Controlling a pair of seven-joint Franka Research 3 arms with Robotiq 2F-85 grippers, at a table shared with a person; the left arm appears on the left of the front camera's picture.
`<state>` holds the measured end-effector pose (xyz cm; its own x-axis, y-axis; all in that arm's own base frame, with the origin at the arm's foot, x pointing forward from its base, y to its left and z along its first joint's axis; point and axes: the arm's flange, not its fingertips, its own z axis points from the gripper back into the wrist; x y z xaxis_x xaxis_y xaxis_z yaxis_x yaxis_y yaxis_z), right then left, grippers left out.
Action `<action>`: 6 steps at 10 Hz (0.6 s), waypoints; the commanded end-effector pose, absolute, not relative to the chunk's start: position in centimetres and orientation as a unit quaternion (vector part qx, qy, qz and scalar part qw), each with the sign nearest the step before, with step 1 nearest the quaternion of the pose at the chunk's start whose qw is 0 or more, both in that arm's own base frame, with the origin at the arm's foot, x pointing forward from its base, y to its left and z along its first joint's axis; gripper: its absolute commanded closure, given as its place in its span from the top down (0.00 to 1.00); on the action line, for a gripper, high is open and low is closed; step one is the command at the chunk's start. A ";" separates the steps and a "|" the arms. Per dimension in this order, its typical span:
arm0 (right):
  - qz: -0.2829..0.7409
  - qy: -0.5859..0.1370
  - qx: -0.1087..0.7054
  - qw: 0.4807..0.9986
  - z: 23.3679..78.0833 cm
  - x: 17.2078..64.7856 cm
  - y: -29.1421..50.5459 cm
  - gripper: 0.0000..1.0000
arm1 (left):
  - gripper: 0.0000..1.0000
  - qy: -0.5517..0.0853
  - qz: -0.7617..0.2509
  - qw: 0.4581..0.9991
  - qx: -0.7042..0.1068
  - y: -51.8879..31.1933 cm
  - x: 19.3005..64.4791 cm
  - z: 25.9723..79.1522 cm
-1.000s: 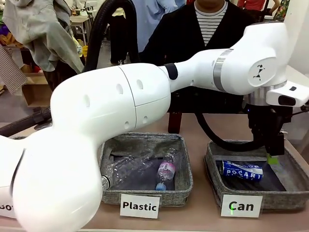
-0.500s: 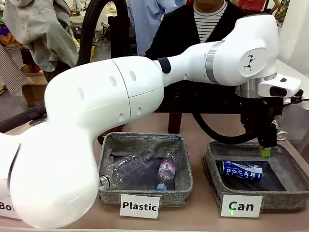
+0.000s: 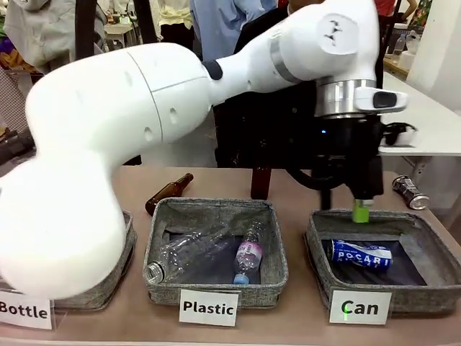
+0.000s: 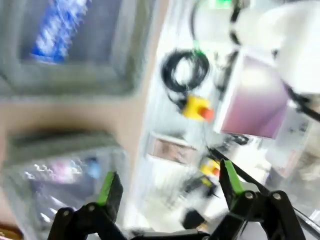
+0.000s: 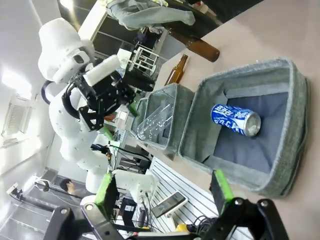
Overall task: Sort the can waste into the basket.
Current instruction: Pick up the can waste from the table and place it in the right Fabric basket.
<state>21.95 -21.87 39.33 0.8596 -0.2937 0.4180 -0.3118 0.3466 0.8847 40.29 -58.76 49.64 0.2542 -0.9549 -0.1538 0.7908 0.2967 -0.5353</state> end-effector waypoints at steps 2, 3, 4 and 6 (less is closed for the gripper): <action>0.008 -0.263 0.555 0.789 42.2 22.7 -16.2 1.00 | 1.00 0.315 -0.476 0.774 -0.273 -44.0 30.2 45.4; 0.008 -0.264 0.554 0.790 42.7 23.1 -15.0 1.00 | 1.00 0.344 -0.426 0.781 -0.300 -40.8 29.2 45.4; -0.001 -0.263 0.552 0.791 43.1 23.5 -13.8 1.00 | 1.00 0.374 -0.368 0.789 -0.321 -37.5 28.3 44.8; -0.014 -0.256 0.560 0.788 43.5 24.2 -11.3 1.00 | 1.00 0.257 -0.319 0.802 -0.435 -30.5 28.2 46.0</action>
